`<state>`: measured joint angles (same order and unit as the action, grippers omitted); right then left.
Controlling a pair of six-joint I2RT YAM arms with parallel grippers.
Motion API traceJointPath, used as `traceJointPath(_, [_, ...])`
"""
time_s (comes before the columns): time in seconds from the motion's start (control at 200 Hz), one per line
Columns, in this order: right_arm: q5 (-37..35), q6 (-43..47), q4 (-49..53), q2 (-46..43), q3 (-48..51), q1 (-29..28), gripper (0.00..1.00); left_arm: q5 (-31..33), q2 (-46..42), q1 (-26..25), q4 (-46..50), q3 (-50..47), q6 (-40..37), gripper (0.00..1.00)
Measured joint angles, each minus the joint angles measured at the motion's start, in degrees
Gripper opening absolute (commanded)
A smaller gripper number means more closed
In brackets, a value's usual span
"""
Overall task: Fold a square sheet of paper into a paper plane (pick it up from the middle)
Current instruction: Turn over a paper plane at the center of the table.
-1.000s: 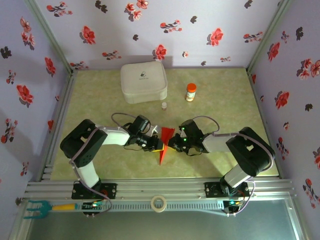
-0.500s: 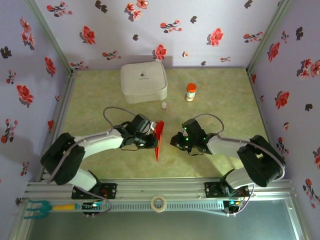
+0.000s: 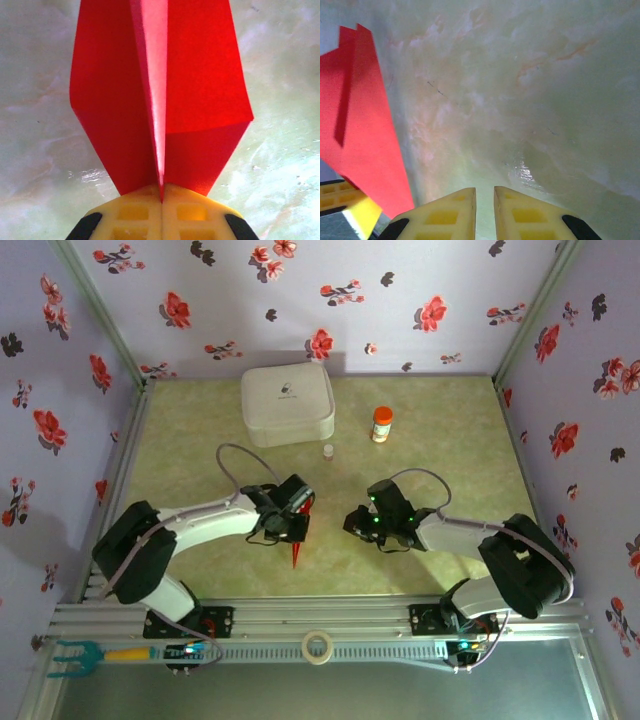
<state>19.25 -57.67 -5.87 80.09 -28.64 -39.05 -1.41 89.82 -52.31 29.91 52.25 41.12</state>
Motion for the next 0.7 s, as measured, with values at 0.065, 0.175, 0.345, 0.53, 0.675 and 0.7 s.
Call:
traceJointPath(0.065, [-0.02, 0.00, -0.02, -0.15, 0.00, -0.02, 0.18, 0.35, 1.05, -0.33, 0.46, 0.55, 0.00, 0.05])
traceJointPath(0.175, [-0.02, 0.00, -0.02, -0.24, 0.00, -0.02, 0.18, 0.44, 2.16, -0.59, 0.85, 1.14, 0.00, 0.06])
traceJointPath(0.345, [-0.02, -0.02, -0.07, -0.22, 0.04, -0.02, 0.18, 0.85, 3.02, -0.74, 1.05, 1.60, 0.02, 0.13])
traceJointPath(0.53, [-0.02, -0.02, -0.26, -0.04, 0.04, -0.02, 0.18, 0.98, 3.02, -0.90, 1.03, 1.62, 0.02, 0.17])
traceJointPath(0.675, [0.00, -0.04, -0.46, 0.61, 0.31, -0.02, 0.18, 0.96, 3.02, -1.01, 1.01, 1.64, 0.00, 0.17])
traceJointPath(0.7, [0.00, -0.04, -0.48, 0.72, 0.35, -0.02, 0.18, 0.94, 3.02, -1.01, 1.01, 1.66, 0.00, 0.17])
